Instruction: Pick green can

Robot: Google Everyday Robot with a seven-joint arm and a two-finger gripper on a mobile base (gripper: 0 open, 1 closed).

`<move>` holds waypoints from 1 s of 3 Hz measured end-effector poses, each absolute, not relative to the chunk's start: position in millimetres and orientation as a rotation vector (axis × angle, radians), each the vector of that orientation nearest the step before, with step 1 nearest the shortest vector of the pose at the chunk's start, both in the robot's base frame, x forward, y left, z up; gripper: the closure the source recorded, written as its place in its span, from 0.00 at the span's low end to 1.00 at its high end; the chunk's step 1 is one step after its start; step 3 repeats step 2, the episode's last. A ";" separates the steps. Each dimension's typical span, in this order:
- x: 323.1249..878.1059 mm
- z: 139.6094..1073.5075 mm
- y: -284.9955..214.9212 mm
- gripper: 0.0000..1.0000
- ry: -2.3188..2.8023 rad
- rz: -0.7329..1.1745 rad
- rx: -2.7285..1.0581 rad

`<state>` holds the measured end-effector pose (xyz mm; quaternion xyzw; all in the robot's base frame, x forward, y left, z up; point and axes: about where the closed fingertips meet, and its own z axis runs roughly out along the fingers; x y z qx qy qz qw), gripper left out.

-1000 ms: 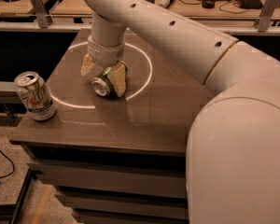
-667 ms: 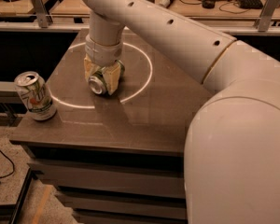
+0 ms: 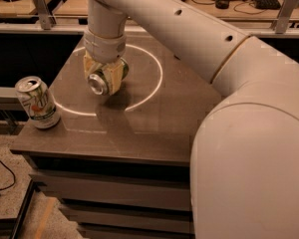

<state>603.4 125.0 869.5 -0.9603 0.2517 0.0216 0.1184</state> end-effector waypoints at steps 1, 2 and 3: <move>603.3 892.1 127.9 1.00 0.737 0.039 -2.751; 603.4 892.1 128.0 1.00 0.737 0.039 -2.751; 603.4 892.1 128.0 1.00 0.737 0.039 -2.751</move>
Offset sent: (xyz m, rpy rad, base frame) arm -0.0018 -0.0001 0.0211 0.0384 -0.0204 -0.0126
